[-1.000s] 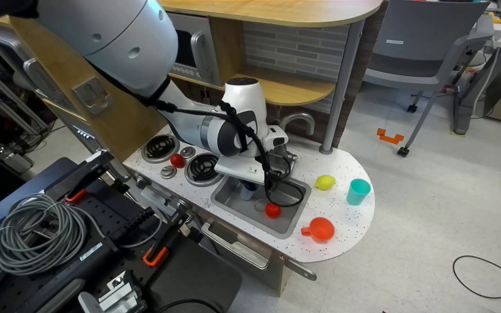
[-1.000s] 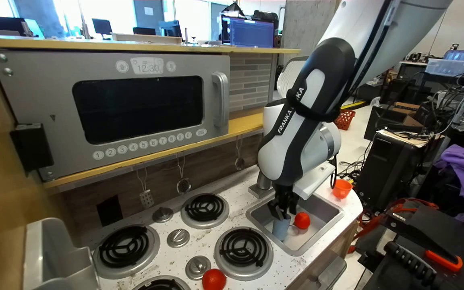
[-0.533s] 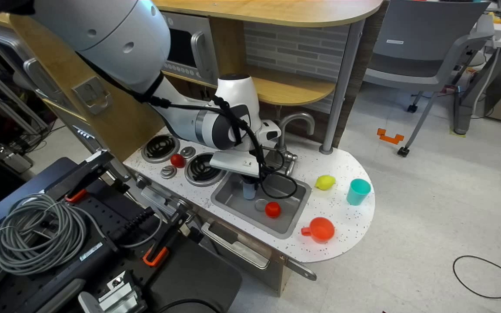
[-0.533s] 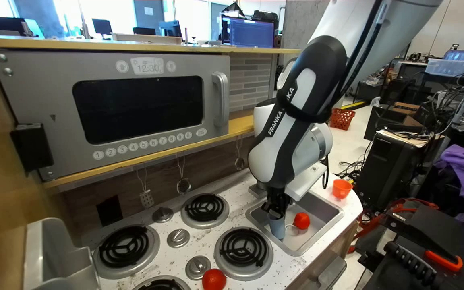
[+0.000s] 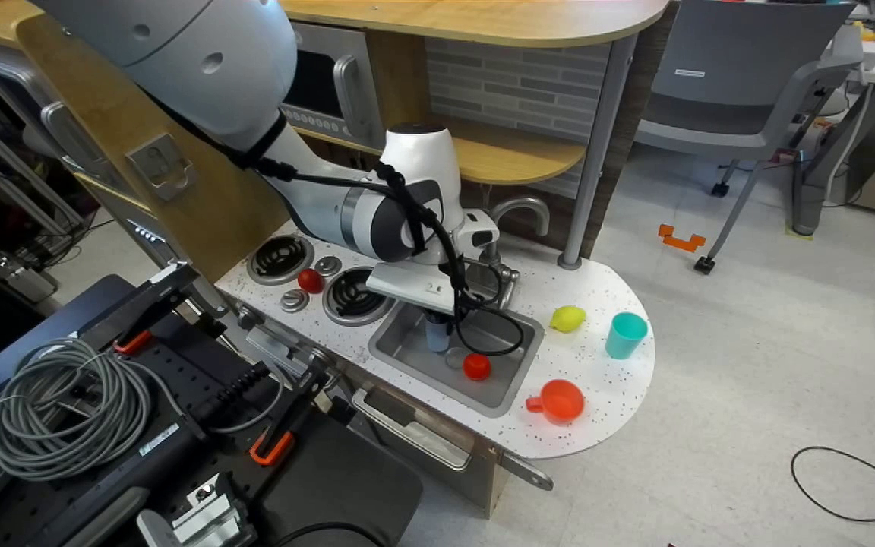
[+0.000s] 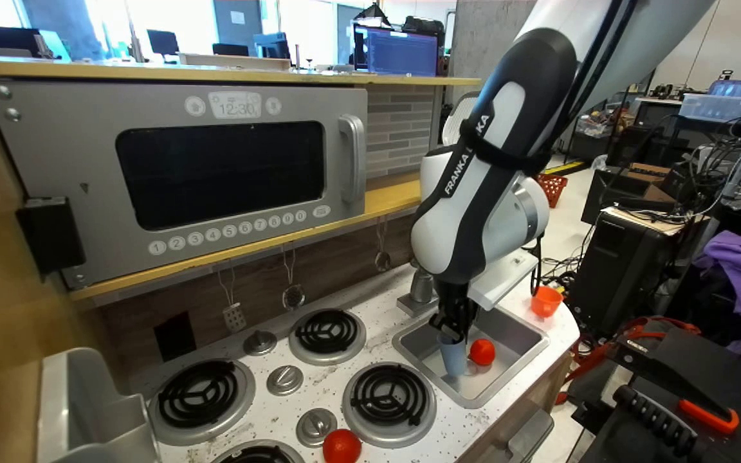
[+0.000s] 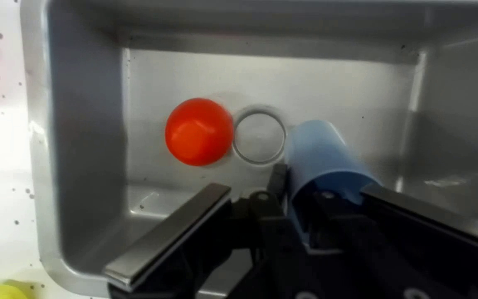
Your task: Take the cup out of the sink and put it in the orange cup
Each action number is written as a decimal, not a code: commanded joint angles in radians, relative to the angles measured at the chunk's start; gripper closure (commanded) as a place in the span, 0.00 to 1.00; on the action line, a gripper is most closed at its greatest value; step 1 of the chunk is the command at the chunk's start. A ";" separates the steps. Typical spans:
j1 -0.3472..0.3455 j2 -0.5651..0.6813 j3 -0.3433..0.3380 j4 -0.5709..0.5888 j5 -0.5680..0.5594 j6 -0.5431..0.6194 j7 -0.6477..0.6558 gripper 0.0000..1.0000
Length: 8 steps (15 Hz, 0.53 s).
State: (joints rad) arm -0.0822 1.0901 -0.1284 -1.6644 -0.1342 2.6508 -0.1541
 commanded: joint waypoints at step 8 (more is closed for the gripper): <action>-0.259 -0.348 0.081 -0.339 0.123 0.153 -0.040 0.98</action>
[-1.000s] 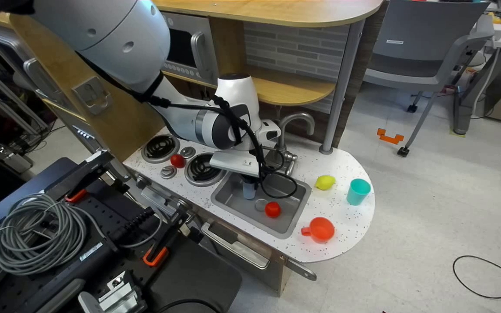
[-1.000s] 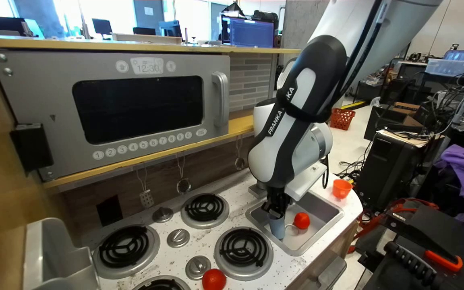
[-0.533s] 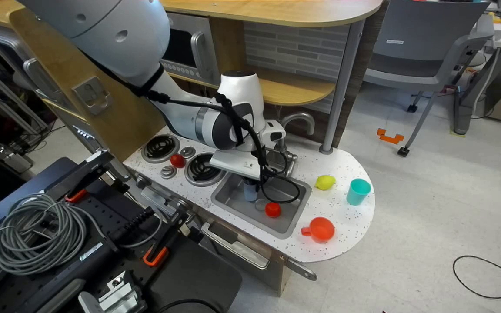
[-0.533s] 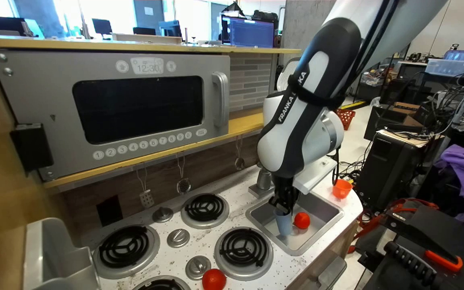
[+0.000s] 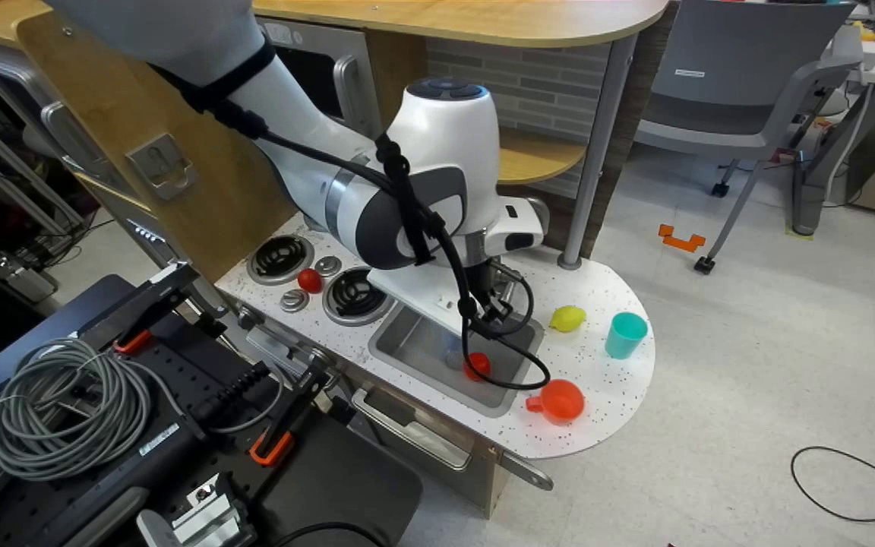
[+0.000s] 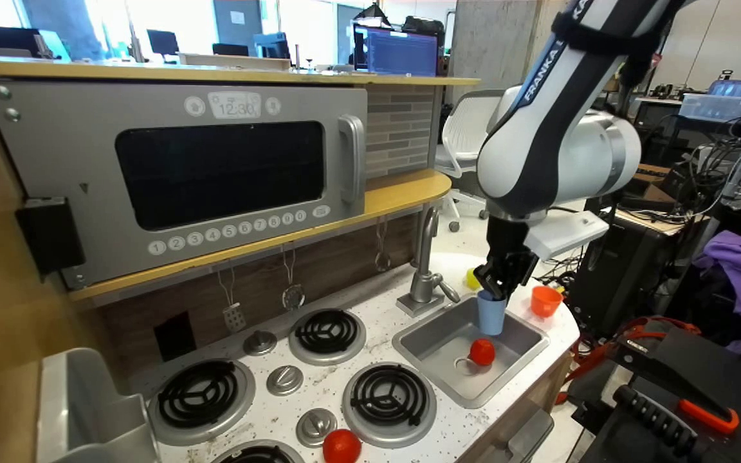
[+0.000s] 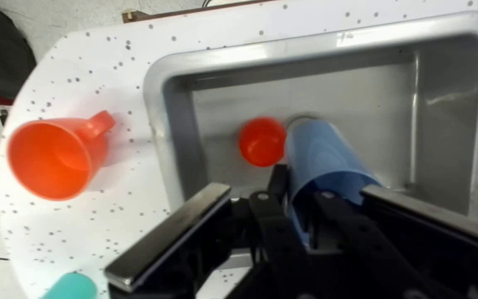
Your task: Take the cup out of the sink and put it in the orange cup
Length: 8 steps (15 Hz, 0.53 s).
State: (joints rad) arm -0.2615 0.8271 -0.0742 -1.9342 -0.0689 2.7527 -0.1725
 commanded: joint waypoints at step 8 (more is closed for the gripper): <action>-0.197 -0.119 -0.009 -0.019 0.169 0.054 0.006 0.98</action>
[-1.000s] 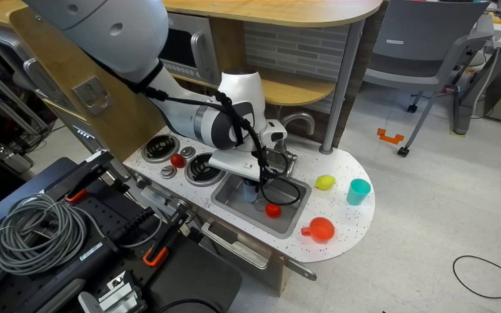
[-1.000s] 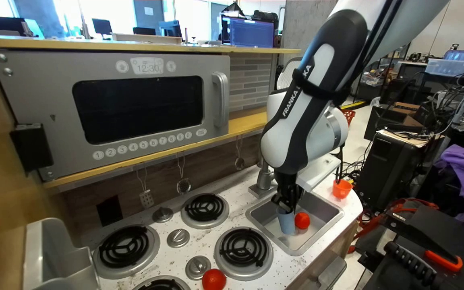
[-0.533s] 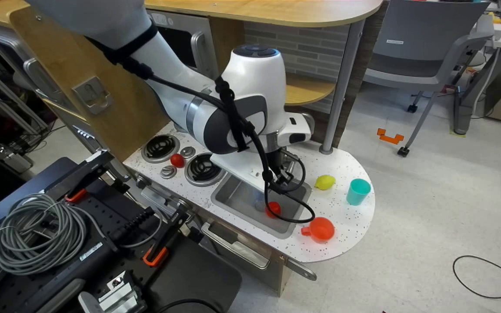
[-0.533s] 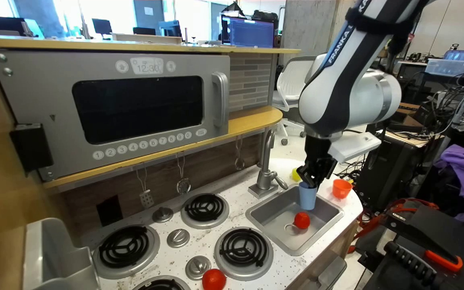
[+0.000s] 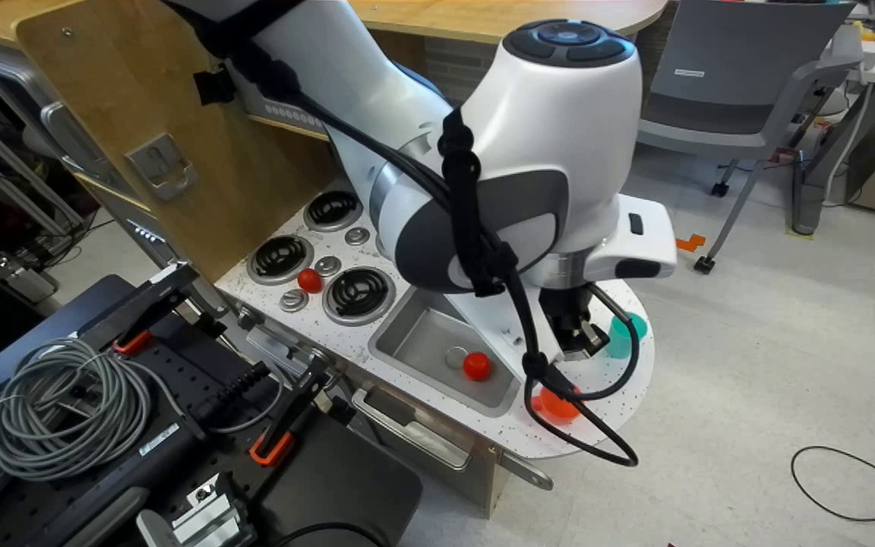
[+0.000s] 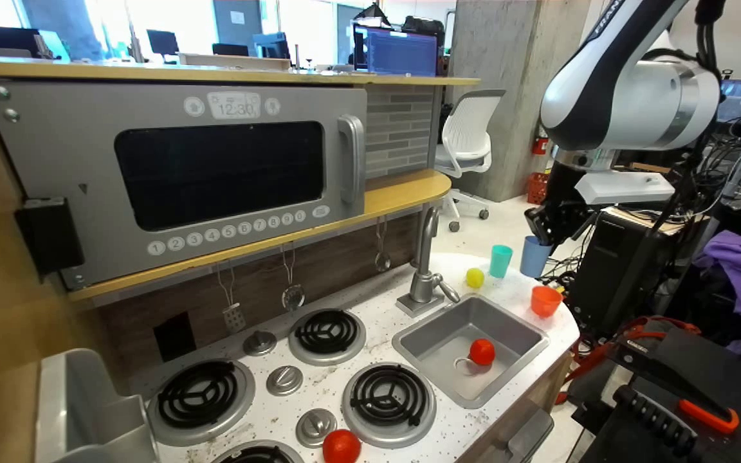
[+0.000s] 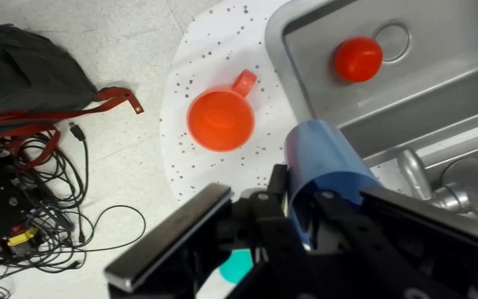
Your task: Take the cup out of the sink and put it in the orange cup
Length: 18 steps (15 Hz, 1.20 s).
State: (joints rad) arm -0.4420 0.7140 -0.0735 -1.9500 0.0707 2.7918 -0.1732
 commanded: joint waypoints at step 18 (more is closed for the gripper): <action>0.078 0.212 -0.162 0.189 -0.006 -0.004 0.217 0.98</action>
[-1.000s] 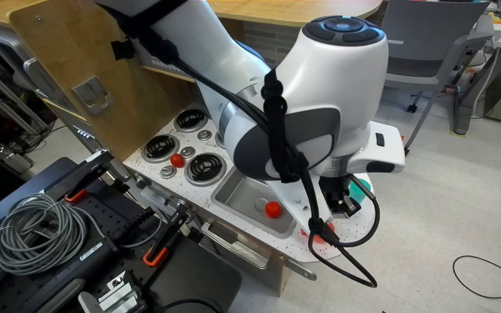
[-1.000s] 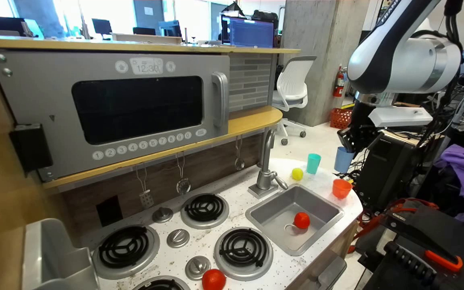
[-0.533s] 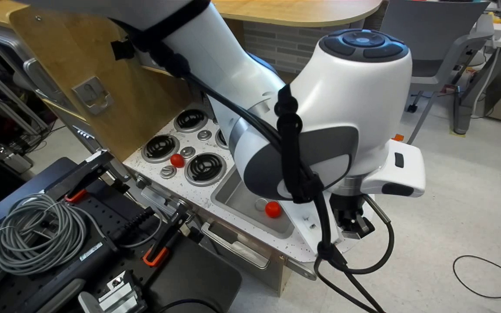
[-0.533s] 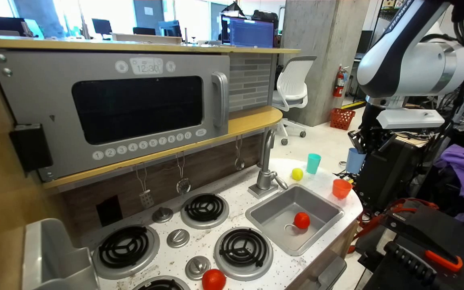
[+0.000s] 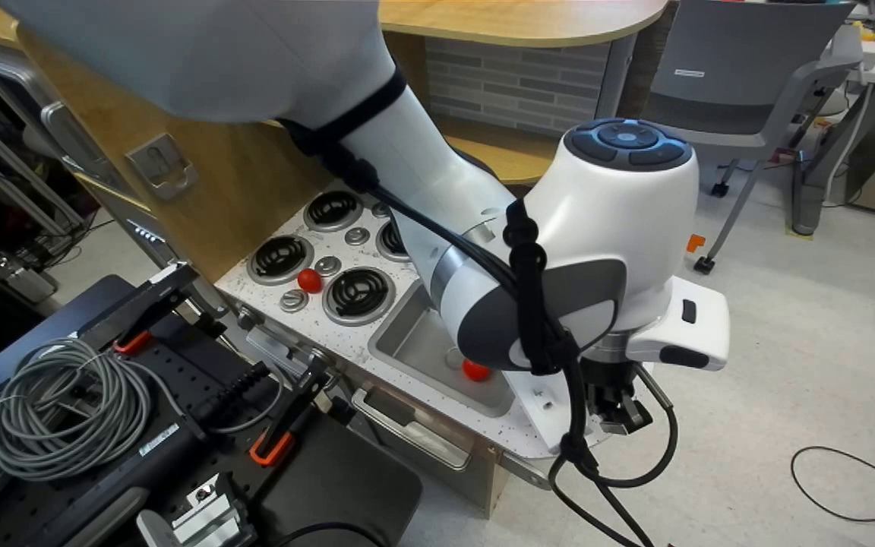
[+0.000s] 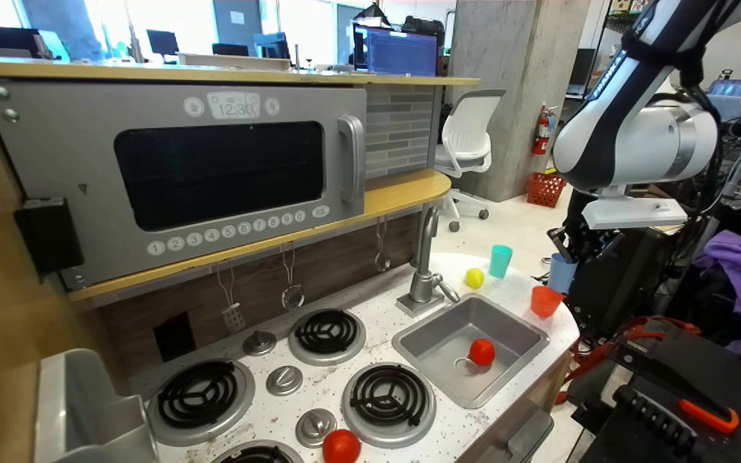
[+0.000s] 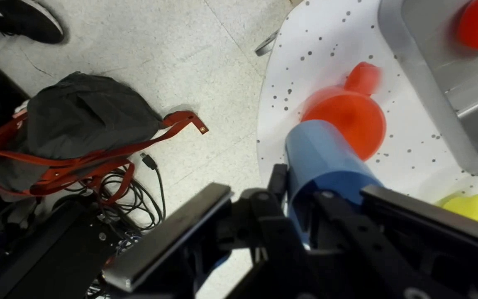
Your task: Take the cup out of the sink and put it in the orange cup
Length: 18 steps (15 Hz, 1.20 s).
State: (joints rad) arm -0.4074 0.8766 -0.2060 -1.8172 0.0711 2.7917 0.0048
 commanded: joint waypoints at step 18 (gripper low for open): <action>0.090 -0.009 -0.040 -0.004 -0.010 -0.037 0.038 0.15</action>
State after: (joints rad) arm -0.3261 0.9296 -0.2525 -1.7659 0.0681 2.7737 0.0474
